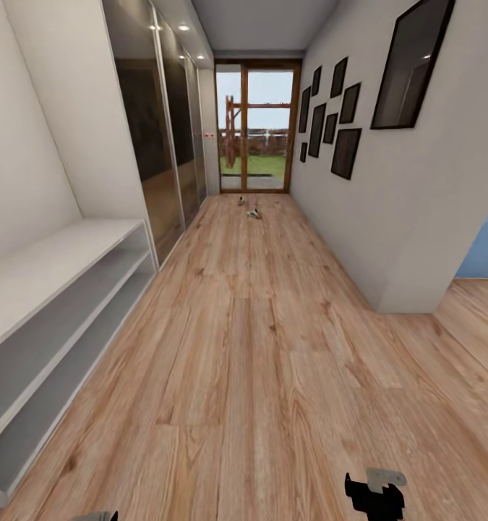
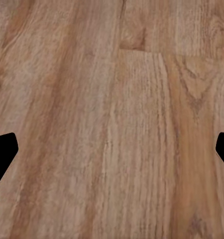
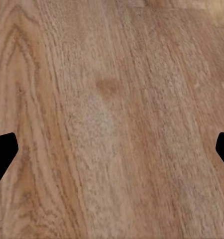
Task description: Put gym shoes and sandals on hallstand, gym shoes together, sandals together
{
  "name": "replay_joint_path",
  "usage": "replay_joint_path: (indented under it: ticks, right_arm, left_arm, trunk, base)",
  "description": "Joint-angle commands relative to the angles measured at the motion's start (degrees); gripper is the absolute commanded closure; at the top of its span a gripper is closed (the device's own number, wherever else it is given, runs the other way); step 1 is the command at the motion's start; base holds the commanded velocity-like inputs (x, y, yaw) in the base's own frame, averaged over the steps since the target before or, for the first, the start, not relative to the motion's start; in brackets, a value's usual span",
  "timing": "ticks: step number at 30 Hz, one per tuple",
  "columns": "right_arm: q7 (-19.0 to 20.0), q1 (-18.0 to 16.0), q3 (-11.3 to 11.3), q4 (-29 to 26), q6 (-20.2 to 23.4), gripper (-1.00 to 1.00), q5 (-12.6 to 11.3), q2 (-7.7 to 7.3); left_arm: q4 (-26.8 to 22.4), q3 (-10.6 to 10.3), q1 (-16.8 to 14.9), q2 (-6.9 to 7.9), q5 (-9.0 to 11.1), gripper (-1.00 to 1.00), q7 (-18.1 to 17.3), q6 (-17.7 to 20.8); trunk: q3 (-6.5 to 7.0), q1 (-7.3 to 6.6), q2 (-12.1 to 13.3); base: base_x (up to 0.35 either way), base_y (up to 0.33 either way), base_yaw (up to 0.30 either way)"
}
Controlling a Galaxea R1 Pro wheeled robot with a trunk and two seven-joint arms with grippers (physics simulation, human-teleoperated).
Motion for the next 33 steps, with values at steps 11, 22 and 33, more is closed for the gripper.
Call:
replay_joint_path:
  ticks: [11, 22, 33]
  right_arm:
    - [-0.2, 0.0, -0.4, 0.1, -0.2, -1.00, 0.6, 0.08]
    - [-0.3, 0.0, -0.4, 0.1, -0.2, -1.00, 0.5, 0.08]
    - [-0.3, 0.0, -0.5, 0.1, -0.2, -1.00, 0.5, 0.06]
  left_arm:
    - [0.1, 0.5, 0.0, -0.03, -0.3, -1.00, -0.4, -0.2]
    - [0.1, 0.5, 0.0, -0.04, -0.3, -1.00, -0.4, -0.2]
    - [0.1, 0.5, 0.0, -0.02, -0.3, -1.00, -0.4, -0.2]
  trunk:
    - [-0.05, 0.02, 0.0]
    - [-0.05, 0.02, 0.0]
    - [-0.05, 0.02, 0.0]
  base:
    - [0.338, 0.000, 0.000]
    - [0.338, 0.000, 0.000]
    - [0.338, 0.000, 0.000]
